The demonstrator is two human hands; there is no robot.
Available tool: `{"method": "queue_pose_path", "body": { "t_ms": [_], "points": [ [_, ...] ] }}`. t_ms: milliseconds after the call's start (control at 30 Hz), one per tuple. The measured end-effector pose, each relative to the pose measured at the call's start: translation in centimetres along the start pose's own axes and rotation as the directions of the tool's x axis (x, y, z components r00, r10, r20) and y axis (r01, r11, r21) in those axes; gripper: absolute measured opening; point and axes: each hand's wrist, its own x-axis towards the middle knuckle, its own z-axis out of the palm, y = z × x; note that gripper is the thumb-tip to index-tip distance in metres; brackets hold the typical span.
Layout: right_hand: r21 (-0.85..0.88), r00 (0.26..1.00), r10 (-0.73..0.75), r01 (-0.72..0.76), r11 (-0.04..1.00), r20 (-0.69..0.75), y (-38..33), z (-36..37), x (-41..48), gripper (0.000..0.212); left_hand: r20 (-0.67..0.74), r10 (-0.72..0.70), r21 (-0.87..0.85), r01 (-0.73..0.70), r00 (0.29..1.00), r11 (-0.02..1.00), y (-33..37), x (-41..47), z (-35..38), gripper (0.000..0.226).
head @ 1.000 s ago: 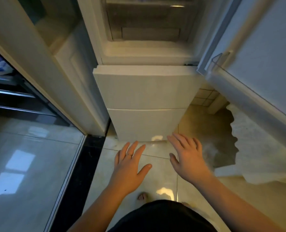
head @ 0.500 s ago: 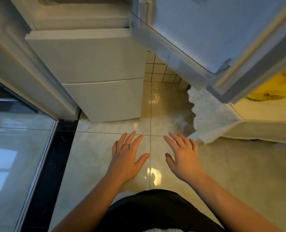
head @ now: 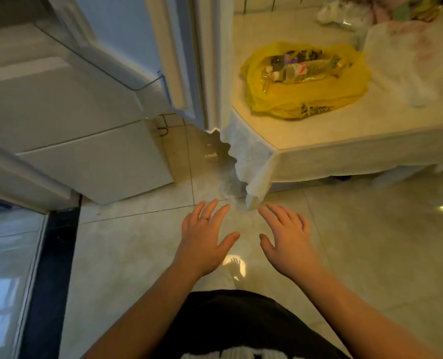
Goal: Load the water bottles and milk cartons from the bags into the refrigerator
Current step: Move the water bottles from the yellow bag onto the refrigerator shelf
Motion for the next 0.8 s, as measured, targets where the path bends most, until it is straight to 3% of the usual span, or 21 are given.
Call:
{"method": "queue_pose_path", "body": {
  "t_ms": [367,800],
  "points": [
    [0.030,0.976,0.203,-0.201,0.979,-0.076,11.9,-5.0,4.9,0.059,0.115,0.232,0.027,-0.237,0.966,0.971,11.8,12.9,2.5,0.067],
    [0.042,0.945,0.284,-0.281,0.959,-0.165,25.0,-12.9,18.3,0.059,0.065,0.263,0.010,-0.265,0.962,0.964,21.6,31.9,0.9,0.064]
  ]
}}
